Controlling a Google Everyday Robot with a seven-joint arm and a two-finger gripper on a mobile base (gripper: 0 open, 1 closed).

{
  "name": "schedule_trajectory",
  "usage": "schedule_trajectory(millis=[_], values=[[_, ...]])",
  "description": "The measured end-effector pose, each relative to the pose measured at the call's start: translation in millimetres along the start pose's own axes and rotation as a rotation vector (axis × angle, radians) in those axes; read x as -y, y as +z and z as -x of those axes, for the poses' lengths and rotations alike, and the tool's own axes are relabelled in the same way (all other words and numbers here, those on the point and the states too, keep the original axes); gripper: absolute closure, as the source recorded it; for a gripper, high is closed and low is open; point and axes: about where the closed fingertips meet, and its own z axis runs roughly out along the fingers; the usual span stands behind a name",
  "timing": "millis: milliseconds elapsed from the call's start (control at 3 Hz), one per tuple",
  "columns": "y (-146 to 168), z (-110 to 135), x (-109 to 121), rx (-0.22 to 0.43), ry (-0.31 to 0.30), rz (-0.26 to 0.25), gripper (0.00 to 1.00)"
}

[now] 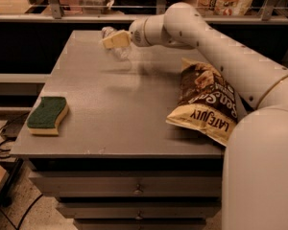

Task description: Pick water bottle

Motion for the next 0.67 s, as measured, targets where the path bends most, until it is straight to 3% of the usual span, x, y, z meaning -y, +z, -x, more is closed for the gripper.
schedule_trajectory(millis=[667], values=[[37.4, -28.1, 1.1, -0.059, 0.051, 0.028, 0.0]])
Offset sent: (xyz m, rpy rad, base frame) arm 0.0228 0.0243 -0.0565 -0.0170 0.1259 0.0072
